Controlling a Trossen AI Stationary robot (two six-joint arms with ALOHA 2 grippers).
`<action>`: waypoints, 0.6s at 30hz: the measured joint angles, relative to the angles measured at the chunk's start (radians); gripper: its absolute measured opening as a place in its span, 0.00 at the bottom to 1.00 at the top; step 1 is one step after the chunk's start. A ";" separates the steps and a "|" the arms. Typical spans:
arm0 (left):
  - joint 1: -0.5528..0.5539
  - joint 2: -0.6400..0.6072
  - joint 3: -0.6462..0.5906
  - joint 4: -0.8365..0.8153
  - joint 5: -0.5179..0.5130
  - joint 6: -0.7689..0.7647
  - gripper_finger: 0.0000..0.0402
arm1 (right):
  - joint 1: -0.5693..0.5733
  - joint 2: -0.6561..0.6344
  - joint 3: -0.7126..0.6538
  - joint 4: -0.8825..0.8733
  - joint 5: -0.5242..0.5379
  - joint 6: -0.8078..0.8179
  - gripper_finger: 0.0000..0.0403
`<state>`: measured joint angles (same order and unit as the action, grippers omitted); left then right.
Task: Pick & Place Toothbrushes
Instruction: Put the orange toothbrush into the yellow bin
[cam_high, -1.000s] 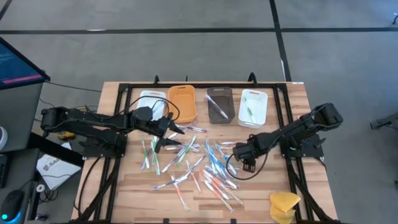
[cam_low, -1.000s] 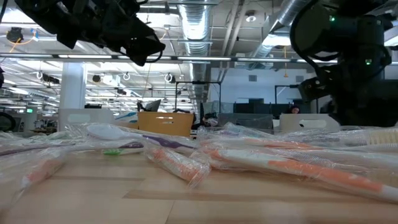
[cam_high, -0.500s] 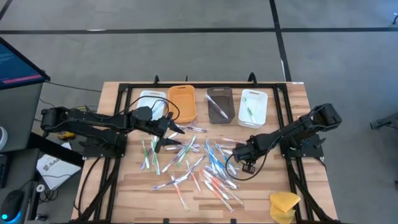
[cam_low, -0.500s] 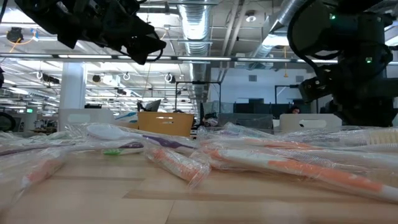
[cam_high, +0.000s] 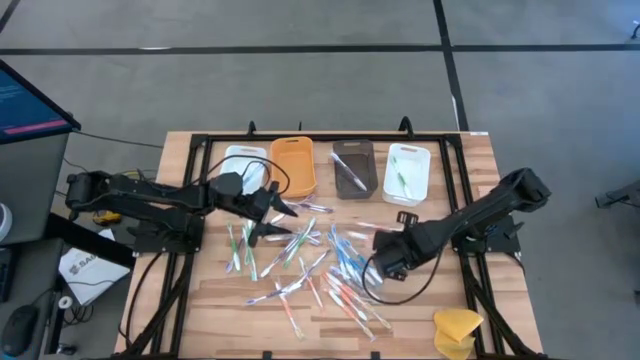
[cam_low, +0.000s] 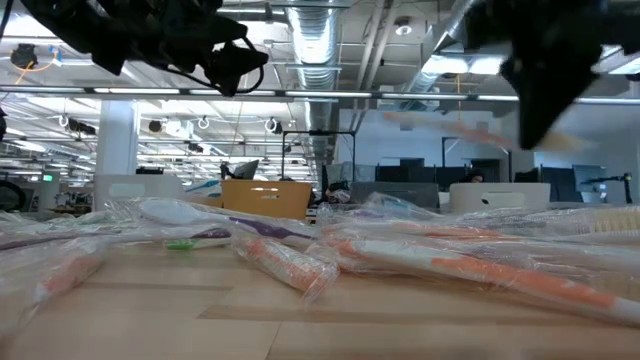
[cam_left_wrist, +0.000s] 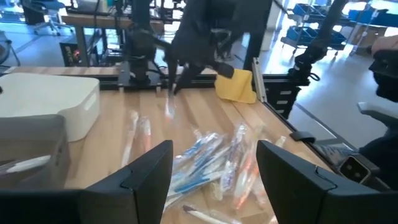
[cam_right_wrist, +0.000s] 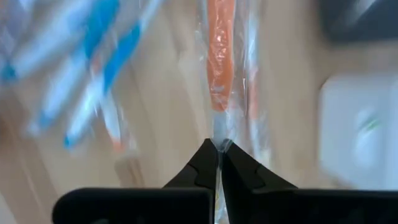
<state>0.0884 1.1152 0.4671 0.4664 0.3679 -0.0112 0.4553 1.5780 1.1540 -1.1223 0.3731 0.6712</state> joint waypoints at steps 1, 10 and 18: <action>-0.007 0.000 0.000 0.001 0.000 0.003 0.56 | 0.012 0.000 0.021 0.002 0.045 0.000 0.00; -0.045 0.000 0.000 0.075 -0.001 0.105 0.56 | 0.121 0.000 0.099 0.110 0.454 -0.027 0.00; -0.111 0.034 -0.001 0.303 -0.036 0.162 0.56 | 0.132 -0.001 0.099 0.546 0.522 -0.413 0.00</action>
<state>-0.0225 1.1493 0.4664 0.7697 0.3317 0.1508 0.5873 1.5772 1.2530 -0.5765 0.8955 0.2577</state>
